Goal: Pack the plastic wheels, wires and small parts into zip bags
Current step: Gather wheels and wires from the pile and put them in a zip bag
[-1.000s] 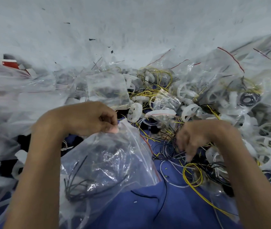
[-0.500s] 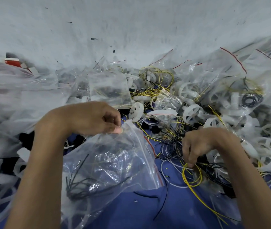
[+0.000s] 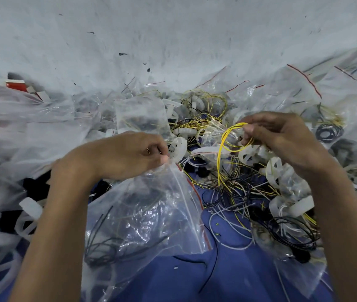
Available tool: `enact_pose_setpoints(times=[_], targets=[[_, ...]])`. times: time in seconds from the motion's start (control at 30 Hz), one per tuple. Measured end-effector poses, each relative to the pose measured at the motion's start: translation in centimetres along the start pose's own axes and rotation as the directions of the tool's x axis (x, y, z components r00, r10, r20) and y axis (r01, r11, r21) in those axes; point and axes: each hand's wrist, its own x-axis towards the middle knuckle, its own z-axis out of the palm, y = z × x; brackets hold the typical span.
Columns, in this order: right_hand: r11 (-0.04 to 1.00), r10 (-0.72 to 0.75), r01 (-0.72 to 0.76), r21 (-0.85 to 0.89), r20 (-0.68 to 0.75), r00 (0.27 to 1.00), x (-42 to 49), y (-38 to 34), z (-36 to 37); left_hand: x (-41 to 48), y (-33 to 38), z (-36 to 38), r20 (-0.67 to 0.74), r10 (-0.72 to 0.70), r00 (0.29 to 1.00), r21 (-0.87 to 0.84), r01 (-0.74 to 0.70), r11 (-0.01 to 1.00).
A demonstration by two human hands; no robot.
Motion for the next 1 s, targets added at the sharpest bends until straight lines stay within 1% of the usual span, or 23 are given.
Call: enact_pose_setpoints(times=[0.07, 0.17, 0.2, 0.27, 0.33, 0.4, 0.43, 0.47, 0.5, 0.53, 0.57, 0.6, 0.63, 0.7, 0.77, 0.87, 0.93, 1.0], targets=[[0.996, -0.003, 0.004, 0.085, -0.01, 1.0, -0.1, -0.3, 0.4, 0.1, 0.8, 0.2, -0.105, 0.05, 0.993, -0.01, -0.051, 0.999], [0.979, -0.055, 0.062, 0.196, -0.038, 0.998, -0.2, -1.2, 1.5, 0.7, 2.7, 1.0, -0.315, 0.144, 0.938, -0.015, -0.157, 0.988], [0.972, -0.079, 0.086, 0.219, -0.041, 0.996, -0.2, -1.6, 1.9, 1.0, 3.4, 1.4, -0.357, 0.16, 0.92, -0.029, -0.182, 0.983], [0.961, -0.133, 0.142, 0.237, -0.055, 0.99, -0.1, -2.2, 2.7, 1.8, 4.5, 2.4, -0.395, 0.179, 0.901, -0.038, -0.211, 0.977], [0.956, -0.169, 0.19, 0.224, -0.108, 0.98, 0.0, -2.6, 3.4, 2.3, 5.3, 3.2, -0.434, 0.173, 0.884, -0.042, -0.212, 0.976], [0.951, -0.169, 0.21, 0.226, -0.186, 0.968, 0.0, -2.8, 4.0, 2.6, 5.5, 3.5, -0.501, 0.1, 0.86, -0.146, -0.197, 0.969], [0.947, -0.161, 0.207, 0.245, -0.198, 0.967, 0.0, -2.9, 4.3, 2.7, 5.6, 3.6, -0.522, 0.046, 0.852, -0.224, -0.189, 0.956], [0.945, -0.151, 0.193, 0.263, -0.17, 0.974, -0.1, -2.9, 4.4, 2.7, 5.7, 3.6, -0.526, -0.01, 0.85, -0.32, -0.187, 0.929], [0.955, -0.142, 0.163, 0.249, -0.098, 0.985, -0.2, -2.9, 4.5, 2.7, 5.7, 3.5, -0.519, -0.069, 0.852, -0.434, -0.194, 0.88], [0.974, -0.13, 0.127, 0.185, 0.0, 0.992, -0.3, -3.0, 4.6, 2.6, 5.8, 3.4, -0.502, -0.122, 0.856, -0.545, -0.204, 0.813], [0.992, -0.103, 0.094, 0.088, 0.095, 0.99, -0.3, -3.0, 4.7, 2.6, 5.9, 3.4, -0.488, -0.154, 0.859, -0.619, -0.216, 0.755], [0.997, -0.073, 0.077, -0.018, 0.171, 0.983, -0.3, -3.0, 5.0, 2.6, 5.9, 3.3, -0.48, -0.162, 0.862, -0.649, -0.225, 0.727], [0.99, -0.057, 0.082, -0.114, 0.213, 0.975, -0.3, -3.0, 5.4, 2.6, 6.0, 3.3, -0.477, -0.158, 0.865, -0.653, -0.228, 0.722], [0.959, -0.085, 0.136, -0.249, 0.206, 0.975, -0.3, -2.9, 6.3, 2.8, 6.2, 3.6, -0.473, -0.149, 0.868, -0.63, -0.215, 0.746], [0.929, -0.149, 0.199, -0.312, 0.176, 0.973, -0.3, -2.8, 6.7, 2.9, 6.2, 3.9, -0.467, -0.138, 0.873, -0.583, -0.187, 0.791], [0.896, -0.201, 0.256, -0.362, 0.182, 0.962, -0.3, -2.5, 6.6, 3.0, 5.8, 4.1, -0.453, -0.105, 0.885, -0.502, -0.156, 0.851], [0.869, -0.212, 0.283, -0.406, 0.212, 0.954, -0.2, -2.3, 6.3, 3.0, 5.6, 4.0, -0.493, -0.068, 0.867, -0.356, -0.13, 0.925], [0.844, -0.215, 0.301, -0.443, 0.235, 0.948, -0.2, -2.2, 6.2, 2.8, 5.1, 3.7, -0.539, 0.008, 0.842, -0.151, -0.106, 0.983]])
